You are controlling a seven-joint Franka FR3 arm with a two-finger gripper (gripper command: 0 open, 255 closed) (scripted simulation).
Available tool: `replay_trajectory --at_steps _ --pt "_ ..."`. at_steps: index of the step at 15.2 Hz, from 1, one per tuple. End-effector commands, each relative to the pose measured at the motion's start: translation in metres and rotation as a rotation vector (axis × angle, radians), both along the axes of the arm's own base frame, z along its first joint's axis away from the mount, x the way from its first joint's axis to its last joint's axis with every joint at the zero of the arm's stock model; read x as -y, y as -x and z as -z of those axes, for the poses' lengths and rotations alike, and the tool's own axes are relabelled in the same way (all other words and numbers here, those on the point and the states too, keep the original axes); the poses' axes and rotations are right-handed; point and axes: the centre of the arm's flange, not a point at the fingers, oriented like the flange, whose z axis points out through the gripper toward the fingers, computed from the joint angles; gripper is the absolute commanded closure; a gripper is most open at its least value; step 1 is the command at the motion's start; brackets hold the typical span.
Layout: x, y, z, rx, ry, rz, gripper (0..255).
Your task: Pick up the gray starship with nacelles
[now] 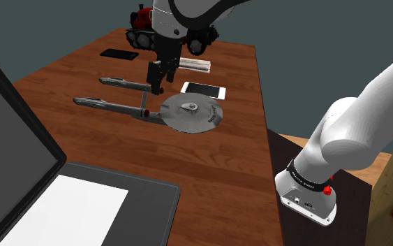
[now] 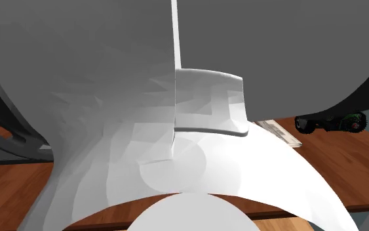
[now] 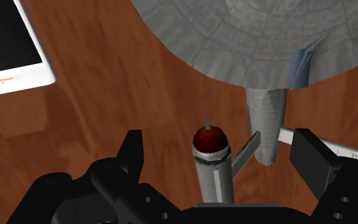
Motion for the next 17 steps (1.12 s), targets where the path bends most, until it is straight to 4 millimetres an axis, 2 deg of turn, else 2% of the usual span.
replay_trajectory --at_steps 1,2,4,5,14,17 --pt "0.000 0.000 0.011 0.001 0.000 0.000 0" --pt "0.000 0.000 0.019 0.001 0.000 0.000 0" --pt "0.000 0.000 0.019 0.001 0.000 0.000 0" --pt "0.000 0.001 0.019 0.001 0.000 0.000 255" --pt "0.000 0.000 0.019 0.001 0.000 0.000 255" --pt "0.000 0.000 0.003 0.001 0.000 0.000 255"
